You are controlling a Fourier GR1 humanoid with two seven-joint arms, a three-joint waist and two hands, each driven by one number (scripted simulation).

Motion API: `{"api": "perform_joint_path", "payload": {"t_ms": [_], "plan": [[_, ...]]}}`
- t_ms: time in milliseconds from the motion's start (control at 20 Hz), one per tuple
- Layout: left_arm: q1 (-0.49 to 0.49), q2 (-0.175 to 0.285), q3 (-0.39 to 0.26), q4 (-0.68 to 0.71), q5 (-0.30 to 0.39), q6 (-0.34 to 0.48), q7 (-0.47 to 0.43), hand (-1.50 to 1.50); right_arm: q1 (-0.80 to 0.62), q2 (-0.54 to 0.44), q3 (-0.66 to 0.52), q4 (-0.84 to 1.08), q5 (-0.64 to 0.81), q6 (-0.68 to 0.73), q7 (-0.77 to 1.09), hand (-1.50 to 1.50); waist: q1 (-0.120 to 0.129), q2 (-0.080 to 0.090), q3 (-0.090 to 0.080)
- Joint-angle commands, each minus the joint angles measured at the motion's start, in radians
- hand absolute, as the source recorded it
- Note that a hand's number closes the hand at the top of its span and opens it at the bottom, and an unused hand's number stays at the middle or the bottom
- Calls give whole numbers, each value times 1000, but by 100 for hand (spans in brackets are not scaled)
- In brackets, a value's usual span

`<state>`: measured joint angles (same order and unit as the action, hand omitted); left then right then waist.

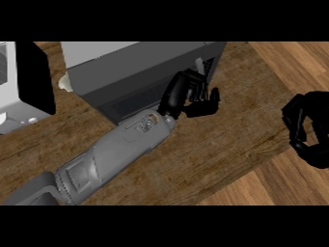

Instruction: Pick up the milk, place it into the microwave and close the microwave

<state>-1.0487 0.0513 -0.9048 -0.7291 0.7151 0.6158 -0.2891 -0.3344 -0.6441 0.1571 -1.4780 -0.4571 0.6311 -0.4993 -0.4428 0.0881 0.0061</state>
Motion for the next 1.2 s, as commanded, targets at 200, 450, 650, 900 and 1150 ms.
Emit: {"api": "perform_joint_path", "payload": {"t_ms": [200,450,650,900,1150], "plan": [[-70,-48,3,19,15,7,-17,150,0,-3,44,-86,-26,77,-26,150,-44,7,2],[-76,-48,5,20,21,41,-26,150,14,-3,68,-131,-31,68,-3,150,-57,3,3],[-67,-48,-6,18,24,50,-41,150,20,-2,82,-169,-42,64,11,150,-63,1,1],[-34,-49,46,64,81,132,13,150,50,-34,156,-194,-29,107,76,150,-18,15,-2],[46,-50,246,-46,293,49,13,150,100,-16,194,-226,-62,93,101,150,26,29,-20]]}}
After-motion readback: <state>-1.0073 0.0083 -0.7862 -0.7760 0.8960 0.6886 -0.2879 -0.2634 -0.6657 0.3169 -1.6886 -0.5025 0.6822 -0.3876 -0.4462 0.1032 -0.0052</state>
